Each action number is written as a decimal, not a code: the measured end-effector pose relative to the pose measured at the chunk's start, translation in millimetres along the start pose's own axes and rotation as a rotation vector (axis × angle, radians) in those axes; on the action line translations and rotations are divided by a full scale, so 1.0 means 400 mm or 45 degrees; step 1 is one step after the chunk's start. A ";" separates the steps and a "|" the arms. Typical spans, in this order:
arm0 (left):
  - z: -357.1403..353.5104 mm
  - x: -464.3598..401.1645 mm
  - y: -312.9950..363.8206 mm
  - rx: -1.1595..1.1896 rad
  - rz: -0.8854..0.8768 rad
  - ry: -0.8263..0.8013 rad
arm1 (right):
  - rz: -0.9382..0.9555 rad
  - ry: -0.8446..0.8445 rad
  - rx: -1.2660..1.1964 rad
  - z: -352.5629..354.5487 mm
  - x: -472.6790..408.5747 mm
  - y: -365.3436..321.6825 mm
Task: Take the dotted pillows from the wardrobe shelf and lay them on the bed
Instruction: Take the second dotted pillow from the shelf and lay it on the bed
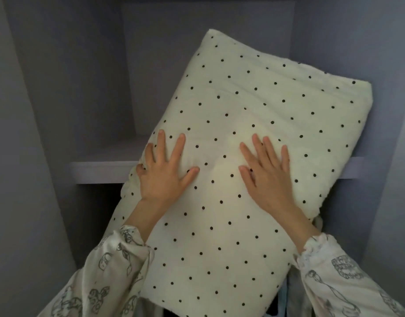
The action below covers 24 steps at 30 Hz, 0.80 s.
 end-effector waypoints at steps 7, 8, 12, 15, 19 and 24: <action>0.007 -0.004 0.003 -0.012 0.017 0.022 | -0.463 -0.122 -0.111 -0.025 0.177 0.089; 0.010 -0.004 0.005 -0.012 0.024 0.023 | -0.535 -0.138 -0.181 -0.028 0.182 0.098; 0.012 -0.002 0.007 -0.001 0.035 0.023 | -0.689 -0.081 -0.427 -0.030 0.179 0.106; 0.008 0.005 0.003 0.019 0.038 0.035 | -0.817 -0.041 -0.647 -0.045 0.181 0.114; 0.008 0.011 -0.006 0.088 0.050 0.013 | -0.936 0.089 -1.034 -0.058 0.165 0.112; 0.016 -0.002 -0.023 0.212 0.086 -0.059 | -0.919 0.153 -1.132 -0.055 0.148 0.119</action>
Point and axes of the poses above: each hand's wrist, its own x-axis away from the middle knuckle, its own z-axis out of the back of the hand, y = z × x, the point moved 3 cm from there along -x, towards the middle knuckle, and after that the axes turned 12 degrees about -y, right-handed, at the moved point
